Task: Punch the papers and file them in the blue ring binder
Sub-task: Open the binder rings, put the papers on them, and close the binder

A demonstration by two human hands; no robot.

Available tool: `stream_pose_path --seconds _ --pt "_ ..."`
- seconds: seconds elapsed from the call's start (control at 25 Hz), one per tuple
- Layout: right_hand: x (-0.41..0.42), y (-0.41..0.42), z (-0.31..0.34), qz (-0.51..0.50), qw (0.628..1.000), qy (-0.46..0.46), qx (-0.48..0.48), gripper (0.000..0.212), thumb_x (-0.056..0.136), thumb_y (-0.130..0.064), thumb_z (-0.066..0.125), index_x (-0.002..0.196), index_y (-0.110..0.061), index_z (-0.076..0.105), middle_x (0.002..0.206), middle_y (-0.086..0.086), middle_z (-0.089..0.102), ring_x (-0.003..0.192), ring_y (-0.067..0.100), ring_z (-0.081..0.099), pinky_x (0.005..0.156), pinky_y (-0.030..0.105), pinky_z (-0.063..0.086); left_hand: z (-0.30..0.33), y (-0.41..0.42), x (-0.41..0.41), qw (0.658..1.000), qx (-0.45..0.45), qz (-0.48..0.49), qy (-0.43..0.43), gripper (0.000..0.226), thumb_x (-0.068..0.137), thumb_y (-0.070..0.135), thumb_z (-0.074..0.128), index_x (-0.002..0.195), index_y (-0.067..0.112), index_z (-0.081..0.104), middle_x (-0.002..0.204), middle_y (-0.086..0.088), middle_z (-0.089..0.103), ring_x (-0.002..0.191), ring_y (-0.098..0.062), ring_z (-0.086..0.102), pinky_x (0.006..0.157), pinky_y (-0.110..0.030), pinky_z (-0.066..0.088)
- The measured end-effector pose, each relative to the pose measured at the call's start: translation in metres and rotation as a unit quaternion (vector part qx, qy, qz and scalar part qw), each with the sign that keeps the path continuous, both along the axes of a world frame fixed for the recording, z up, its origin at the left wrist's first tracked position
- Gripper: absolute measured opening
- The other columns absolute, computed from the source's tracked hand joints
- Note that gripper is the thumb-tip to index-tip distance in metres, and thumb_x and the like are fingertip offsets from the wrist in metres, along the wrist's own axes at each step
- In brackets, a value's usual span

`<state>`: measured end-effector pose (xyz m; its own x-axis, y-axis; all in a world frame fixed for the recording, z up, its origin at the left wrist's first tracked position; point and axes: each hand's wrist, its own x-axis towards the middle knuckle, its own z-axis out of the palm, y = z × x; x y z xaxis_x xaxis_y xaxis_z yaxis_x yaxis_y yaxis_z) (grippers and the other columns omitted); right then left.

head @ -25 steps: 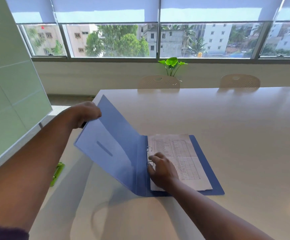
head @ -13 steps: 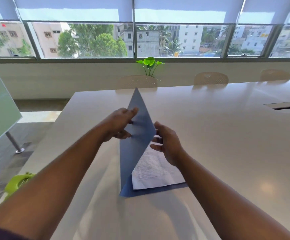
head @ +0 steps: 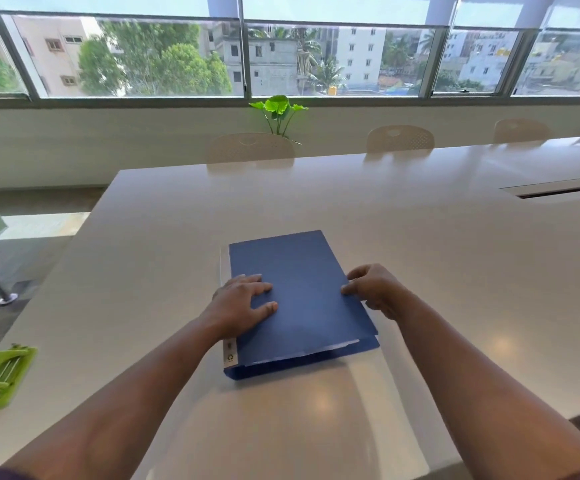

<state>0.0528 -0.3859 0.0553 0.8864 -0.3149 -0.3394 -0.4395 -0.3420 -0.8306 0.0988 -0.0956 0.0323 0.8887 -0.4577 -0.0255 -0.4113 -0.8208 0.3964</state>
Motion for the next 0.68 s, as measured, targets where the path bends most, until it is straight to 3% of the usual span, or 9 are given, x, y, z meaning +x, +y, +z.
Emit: stream_pose_path --seconds 0.12,0.28,0.4,0.48,0.56,0.64,0.68 --pt "-0.003 0.014 -0.022 -0.007 0.995 -0.012 -0.100 0.041 0.072 -0.037 0.088 0.091 -0.008 0.066 0.092 0.006 0.069 0.079 0.021 0.064 0.067 0.035 0.051 -0.015 -0.003 -0.006 1.000 -0.012 0.004 -0.028 0.058 0.094 0.058 0.059 0.145 0.030 0.054 0.162 0.005 0.039 0.154 -0.020 0.023 0.123 -0.041 0.018" --pt "0.001 0.036 -0.027 0.041 0.959 0.042 -0.276 0.082 0.058 -0.078 0.075 0.110 -0.017 0.061 0.112 0.003 0.064 0.106 0.030 0.062 0.085 0.039 0.050 -0.023 -0.005 -0.010 0.996 -0.045 0.018 -0.074 0.052 0.090 0.056 0.066 0.134 0.027 0.065 0.154 0.002 0.050 0.150 -0.020 0.034 0.120 -0.042 0.022" --pt "0.001 0.042 -0.031 0.040 0.949 0.061 -0.307 0.094 0.054 -0.079 0.077 0.123 -0.019 0.056 0.127 0.006 0.056 0.119 0.034 0.055 0.091 0.041 0.047 -0.024 -0.005 -0.017 0.985 -0.063 0.088 -0.133 0.049 0.083 0.054 0.075 0.123 0.027 0.069 0.154 0.000 0.048 0.146 -0.026 0.035 0.115 -0.050 0.032" --pt "-0.001 0.042 -0.033 0.028 0.948 0.070 -0.308 0.090 0.062 -0.073 0.081 0.127 -0.018 0.053 0.131 0.007 0.049 0.123 0.036 0.050 0.090 0.041 0.045 -0.022 -0.004 -0.020 0.971 -0.108 0.192 -0.093 0.067 0.078 0.053 0.080 0.134 0.024 0.057 0.158 -0.004 0.033 0.145 -0.031 0.030 0.112 -0.053 0.039" --pt "0.000 0.042 -0.035 0.023 0.945 0.078 -0.316 0.091 0.062 -0.073 0.081 0.128 -0.018 0.053 0.131 0.008 0.049 0.123 0.036 0.050 0.088 0.040 0.045 -0.020 -0.001 -0.020 0.945 -0.165 0.284 0.005 0.085 0.074 0.052 0.083 0.141 0.019 0.042 0.153 -0.010 0.032 0.137 -0.035 0.038 0.109 -0.049 0.043" --pt "0.003 0.041 -0.035 0.026 0.944 0.081 -0.318 0.092 0.060 -0.075 0.081 0.127 -0.018 0.053 0.129 0.009 0.051 0.120 0.035 0.052 0.085 0.039 0.044 -0.014 -0.001 -0.017 0.902 -0.262 0.327 0.102 0.071 0.077 0.042 0.085 0.128 0.014 0.043 0.132 -0.010 0.051 0.117 -0.033 0.058 0.099 -0.048 0.052" --pt "0.004 0.040 -0.034 0.029 0.944 0.084 -0.317 0.093 0.059 -0.076 0.081 0.126 -0.018 0.053 0.128 0.009 0.052 0.119 0.035 0.053 0.086 0.039 0.045 -0.010 -0.001 -0.014 0.864 -0.339 0.338 0.155 0.059 0.080 0.033 0.084 0.118 0.012 0.044 0.120 -0.009 0.059 0.105 -0.032 0.065 0.093 -0.050 0.057"
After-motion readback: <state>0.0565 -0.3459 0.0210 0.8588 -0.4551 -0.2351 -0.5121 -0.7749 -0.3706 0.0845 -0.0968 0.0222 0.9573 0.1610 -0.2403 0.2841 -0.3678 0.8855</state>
